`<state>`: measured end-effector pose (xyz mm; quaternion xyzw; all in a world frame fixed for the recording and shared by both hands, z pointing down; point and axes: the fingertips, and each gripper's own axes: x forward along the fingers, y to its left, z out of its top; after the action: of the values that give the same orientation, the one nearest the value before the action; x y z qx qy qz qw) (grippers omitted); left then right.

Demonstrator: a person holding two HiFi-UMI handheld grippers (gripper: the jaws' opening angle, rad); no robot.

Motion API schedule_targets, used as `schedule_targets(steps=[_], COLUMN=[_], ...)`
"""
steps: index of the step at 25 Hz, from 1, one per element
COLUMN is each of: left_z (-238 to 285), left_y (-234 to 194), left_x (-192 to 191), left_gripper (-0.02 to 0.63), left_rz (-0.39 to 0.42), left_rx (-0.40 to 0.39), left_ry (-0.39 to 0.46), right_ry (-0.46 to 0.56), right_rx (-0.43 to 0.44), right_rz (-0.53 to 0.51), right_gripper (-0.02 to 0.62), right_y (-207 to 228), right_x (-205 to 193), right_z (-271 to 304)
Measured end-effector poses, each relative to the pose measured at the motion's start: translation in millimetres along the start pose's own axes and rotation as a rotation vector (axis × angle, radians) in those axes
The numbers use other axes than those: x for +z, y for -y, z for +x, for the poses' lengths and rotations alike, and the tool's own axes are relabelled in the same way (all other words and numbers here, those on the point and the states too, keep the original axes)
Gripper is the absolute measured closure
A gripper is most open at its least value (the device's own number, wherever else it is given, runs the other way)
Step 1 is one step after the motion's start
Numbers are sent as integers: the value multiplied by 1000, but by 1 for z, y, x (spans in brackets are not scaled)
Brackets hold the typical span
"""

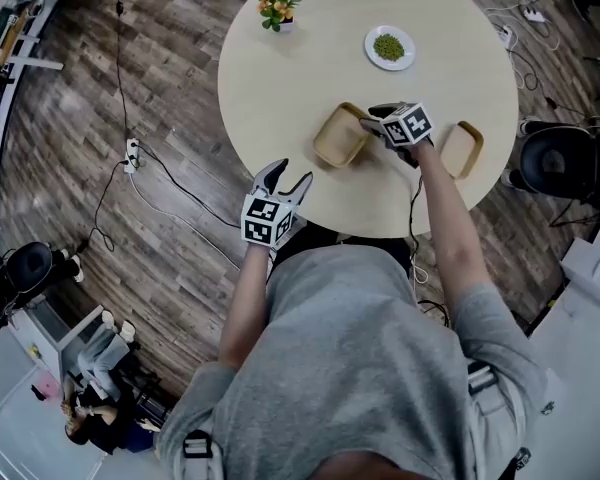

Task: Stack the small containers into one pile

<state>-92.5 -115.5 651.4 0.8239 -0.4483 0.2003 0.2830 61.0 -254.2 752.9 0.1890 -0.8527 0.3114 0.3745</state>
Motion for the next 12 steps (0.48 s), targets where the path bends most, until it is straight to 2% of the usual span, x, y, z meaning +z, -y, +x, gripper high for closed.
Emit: schedule_targets(steps=[12], left_z=[-6], left_y=[23], left_x=[6], left_gripper=[339], left_rz=[64], left_rx=[-95], left_ry=[-3], right_ry=[81], right_rx=[-119], right_rz=[99], right_gripper=[422], right_y=[-17], right_x=[-66], right_z=[-57])
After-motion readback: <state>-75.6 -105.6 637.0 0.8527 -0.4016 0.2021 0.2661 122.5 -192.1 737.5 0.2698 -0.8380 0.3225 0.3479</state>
